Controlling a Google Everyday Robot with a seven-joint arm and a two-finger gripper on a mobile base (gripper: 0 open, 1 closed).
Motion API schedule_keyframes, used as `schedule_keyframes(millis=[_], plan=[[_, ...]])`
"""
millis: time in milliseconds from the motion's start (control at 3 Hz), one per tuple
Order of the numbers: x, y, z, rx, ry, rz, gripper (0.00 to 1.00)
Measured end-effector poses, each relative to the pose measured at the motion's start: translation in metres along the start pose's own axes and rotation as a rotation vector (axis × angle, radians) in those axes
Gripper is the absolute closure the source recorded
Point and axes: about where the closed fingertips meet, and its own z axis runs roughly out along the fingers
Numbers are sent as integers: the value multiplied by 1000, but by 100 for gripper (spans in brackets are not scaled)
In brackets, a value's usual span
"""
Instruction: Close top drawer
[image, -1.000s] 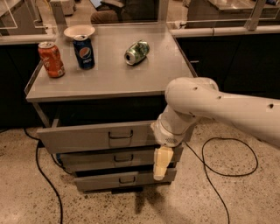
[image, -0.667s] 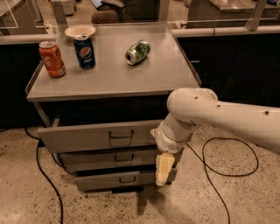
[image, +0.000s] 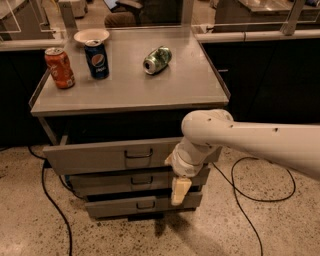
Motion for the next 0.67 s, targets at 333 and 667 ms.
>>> schedule_keyframes(millis=[333,667], plan=[[0,0,1,-1,1,-2,47],[0,0,1,-1,1,-2,70]])
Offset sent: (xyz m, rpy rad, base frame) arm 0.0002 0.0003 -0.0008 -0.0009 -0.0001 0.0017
